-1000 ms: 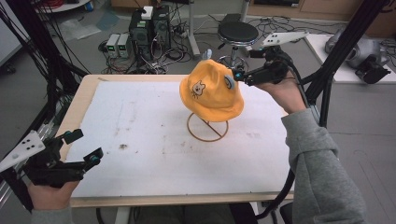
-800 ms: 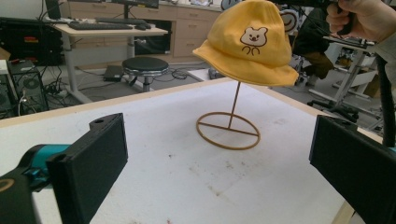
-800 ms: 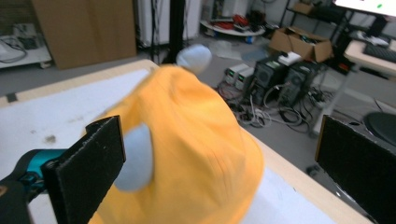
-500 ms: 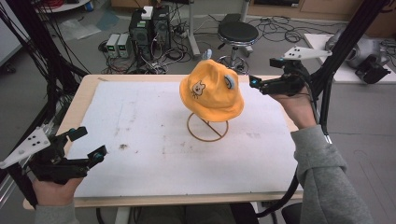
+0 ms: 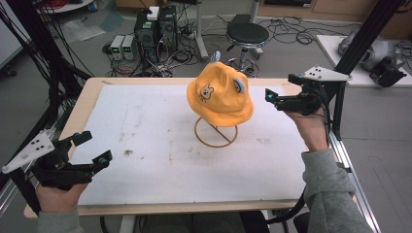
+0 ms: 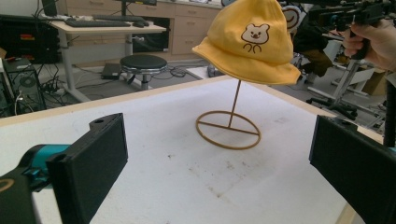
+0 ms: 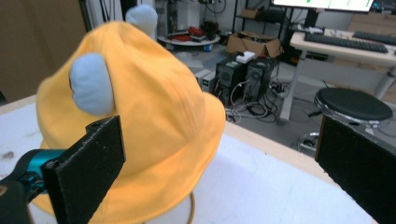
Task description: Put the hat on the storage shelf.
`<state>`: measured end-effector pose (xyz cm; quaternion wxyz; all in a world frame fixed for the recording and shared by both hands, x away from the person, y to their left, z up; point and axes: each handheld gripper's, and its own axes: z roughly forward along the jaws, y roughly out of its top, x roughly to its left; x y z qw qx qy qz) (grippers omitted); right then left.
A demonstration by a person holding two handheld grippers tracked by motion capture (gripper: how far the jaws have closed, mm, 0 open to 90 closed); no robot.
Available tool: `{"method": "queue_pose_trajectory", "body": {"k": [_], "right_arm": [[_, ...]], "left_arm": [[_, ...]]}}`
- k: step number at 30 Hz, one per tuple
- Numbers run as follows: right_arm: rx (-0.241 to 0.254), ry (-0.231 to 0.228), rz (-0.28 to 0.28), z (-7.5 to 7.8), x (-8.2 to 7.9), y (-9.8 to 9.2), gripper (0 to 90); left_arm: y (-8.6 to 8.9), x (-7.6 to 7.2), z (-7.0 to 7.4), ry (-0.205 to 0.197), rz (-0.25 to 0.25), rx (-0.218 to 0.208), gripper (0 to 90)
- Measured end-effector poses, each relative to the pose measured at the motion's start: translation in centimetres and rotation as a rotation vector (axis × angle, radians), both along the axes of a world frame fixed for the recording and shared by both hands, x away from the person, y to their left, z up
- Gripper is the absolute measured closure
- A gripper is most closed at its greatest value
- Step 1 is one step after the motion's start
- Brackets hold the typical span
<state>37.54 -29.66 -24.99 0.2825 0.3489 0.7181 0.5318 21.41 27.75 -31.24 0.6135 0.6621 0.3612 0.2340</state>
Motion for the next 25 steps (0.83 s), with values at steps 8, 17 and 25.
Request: {"method": "queue_pose_trajectory", "body": {"k": [8, 17, 25], "right_arm": [[0.020, -0.007, -0.049, -1.6, -1.7, -0.4, 1.2], [0.028, 0.010, -0.077, -3.8, -2.3, -0.8, 1.2], [0.012, -0.010, -0.025, -3.8, -2.8, -0.6, 1.2]], "left_arm": [[0.0, 0.1, 0.0, 0.001, 0.002, 0.003, 4.7], [-0.2, 0.3, -0.1, 0.003, -0.002, 0.010, 4.7], [-0.2, 0.4, -0.1, 0.002, 0.000, 0.012, 4.7]]}}
